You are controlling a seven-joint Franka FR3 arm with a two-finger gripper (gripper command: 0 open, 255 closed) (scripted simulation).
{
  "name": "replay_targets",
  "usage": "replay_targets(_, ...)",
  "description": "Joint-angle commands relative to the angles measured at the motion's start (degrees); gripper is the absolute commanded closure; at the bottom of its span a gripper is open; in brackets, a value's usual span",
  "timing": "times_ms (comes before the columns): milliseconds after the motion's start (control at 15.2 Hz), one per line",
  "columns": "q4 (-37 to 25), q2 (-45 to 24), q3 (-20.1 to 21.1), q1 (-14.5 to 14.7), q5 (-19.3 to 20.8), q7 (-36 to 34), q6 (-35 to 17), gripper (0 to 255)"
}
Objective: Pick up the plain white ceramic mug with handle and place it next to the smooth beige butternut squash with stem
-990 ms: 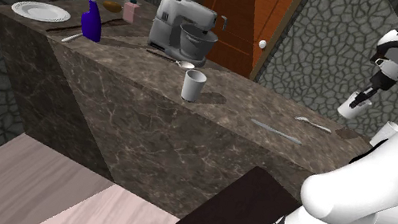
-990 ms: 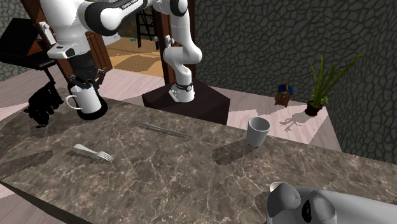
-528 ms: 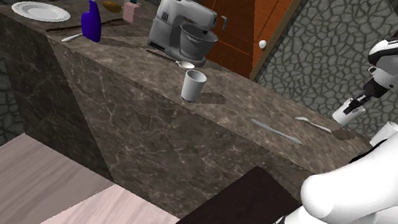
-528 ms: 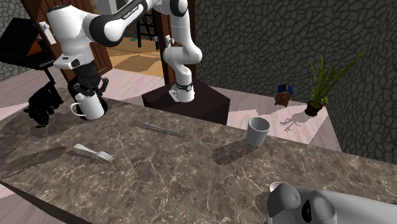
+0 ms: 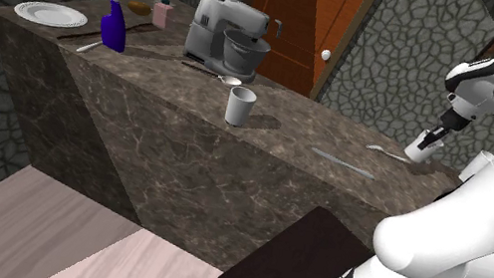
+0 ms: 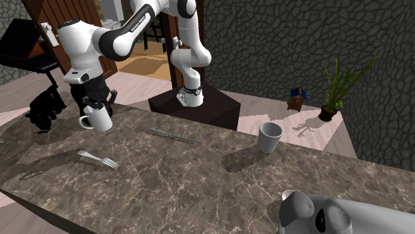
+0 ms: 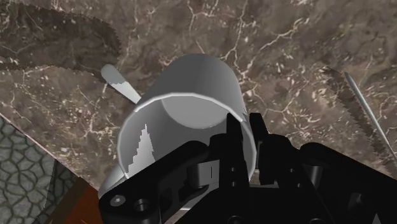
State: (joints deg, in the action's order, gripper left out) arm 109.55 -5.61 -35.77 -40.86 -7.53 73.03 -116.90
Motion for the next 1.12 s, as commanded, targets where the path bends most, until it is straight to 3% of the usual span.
replay_targets(0, 0.9, -0.6, 0.1, -0.1, -0.5, 0.3, -1.4, 255)
replay_targets(1056, 7.3, -6.4, 1.1, -1.1, -5.7, 4.3, -12.2, 255)
